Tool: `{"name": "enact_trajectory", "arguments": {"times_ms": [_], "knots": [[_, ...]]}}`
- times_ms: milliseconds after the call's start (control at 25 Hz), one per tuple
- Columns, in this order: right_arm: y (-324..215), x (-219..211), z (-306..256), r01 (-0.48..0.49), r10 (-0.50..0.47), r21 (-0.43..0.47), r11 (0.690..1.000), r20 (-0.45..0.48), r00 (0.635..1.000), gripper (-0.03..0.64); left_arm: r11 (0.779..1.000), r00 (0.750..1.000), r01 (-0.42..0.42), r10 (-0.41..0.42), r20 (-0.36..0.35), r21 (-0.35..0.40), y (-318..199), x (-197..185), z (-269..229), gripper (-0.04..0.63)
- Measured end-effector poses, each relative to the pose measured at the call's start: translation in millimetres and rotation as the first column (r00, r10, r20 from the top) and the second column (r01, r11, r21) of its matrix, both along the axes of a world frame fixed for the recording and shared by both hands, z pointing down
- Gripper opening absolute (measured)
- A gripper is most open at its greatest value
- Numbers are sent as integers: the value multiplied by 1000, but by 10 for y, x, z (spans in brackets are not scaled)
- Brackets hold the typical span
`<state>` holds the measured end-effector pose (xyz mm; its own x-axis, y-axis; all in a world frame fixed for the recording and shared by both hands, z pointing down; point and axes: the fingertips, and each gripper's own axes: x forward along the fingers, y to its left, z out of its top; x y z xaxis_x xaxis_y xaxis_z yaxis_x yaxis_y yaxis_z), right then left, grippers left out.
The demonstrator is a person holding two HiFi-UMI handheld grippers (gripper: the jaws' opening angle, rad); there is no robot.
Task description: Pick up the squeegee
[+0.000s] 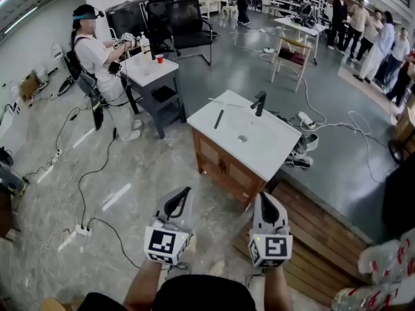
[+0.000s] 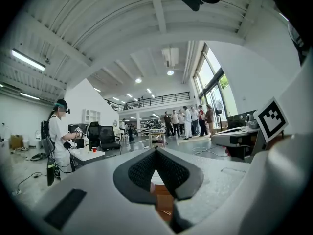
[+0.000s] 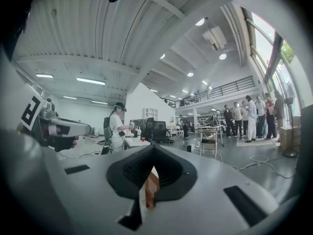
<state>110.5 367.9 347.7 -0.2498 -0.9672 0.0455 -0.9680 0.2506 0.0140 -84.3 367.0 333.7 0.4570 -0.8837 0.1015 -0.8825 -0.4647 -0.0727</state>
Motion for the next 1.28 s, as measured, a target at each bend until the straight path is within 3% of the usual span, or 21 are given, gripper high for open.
{"name": "enact_trajectory", "arguments": {"times_ms": [280, 920, 1280], "knots": [[-462, -69, 118, 5, -5, -14, 1000, -12, 1000, -2, 1000, 1000, 7, -7, -1, -9, -475, -129, 97, 2], [-2132, -666, 227, -24, 24, -59, 998, -6, 1000, -2, 997, 998, -63, 64, 10, -47, -2184, -538, 158, 2], [-2837, -988, 332, -59, 59, -75, 995, -9, 998, -2, 994, 994, -110, 110, -1, -20, -2964, -847, 200, 2]]}}
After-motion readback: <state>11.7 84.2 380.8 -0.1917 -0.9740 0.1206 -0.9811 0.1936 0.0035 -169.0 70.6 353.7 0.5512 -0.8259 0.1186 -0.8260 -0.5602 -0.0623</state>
